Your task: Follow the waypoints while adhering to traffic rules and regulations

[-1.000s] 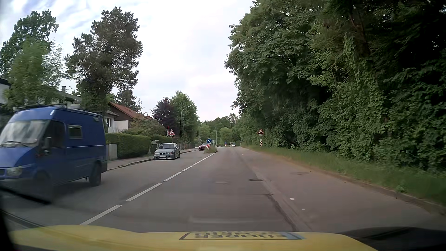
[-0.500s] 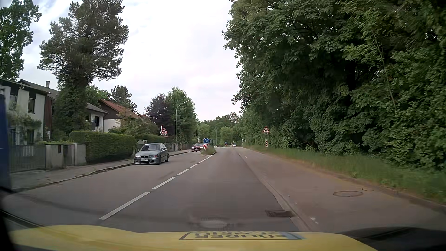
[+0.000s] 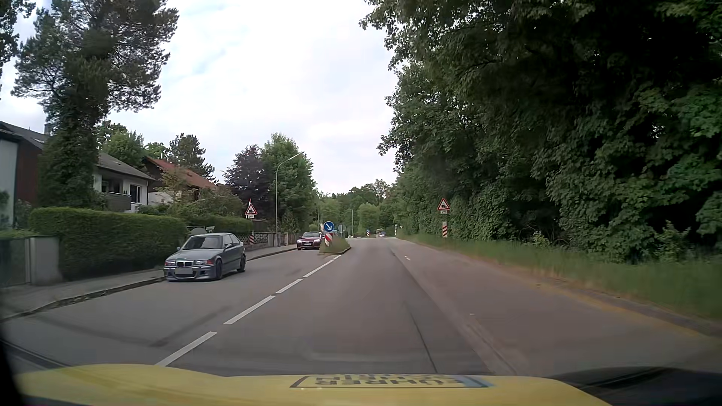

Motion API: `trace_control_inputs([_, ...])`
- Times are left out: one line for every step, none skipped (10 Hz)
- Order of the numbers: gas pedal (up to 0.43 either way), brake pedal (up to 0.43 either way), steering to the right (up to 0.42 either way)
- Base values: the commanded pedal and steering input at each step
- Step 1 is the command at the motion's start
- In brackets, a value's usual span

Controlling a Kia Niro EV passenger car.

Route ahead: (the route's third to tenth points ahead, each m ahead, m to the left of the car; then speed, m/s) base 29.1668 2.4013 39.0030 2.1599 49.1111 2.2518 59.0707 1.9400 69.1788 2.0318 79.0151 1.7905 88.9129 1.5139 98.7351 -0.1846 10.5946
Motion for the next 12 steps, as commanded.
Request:
trace_control_inputs([0.079,0.000,-0.001])
trace_control_inputs([0.079,0.000,-0.001])
trace_control_inputs([0.079,0.000,-0.001])
trace_control_inputs([0.079,0.000,-0.001])
trace_control_inputs([0.079,0.000,-0.001])
trace_control_inputs([0.079,0.000,-0.001])
trace_control_inputs([0.079,0.000,-0.001])
trace_control_inputs([0.079,0.000,-0.001])
trace_control_inputs([0.079,0.000,0.000])
trace_control_inputs([0.079,0.000,0.002])
trace_control_inputs([0.079,0.000,0.003])
trace_control_inputs([0.079,0.000,0.003])
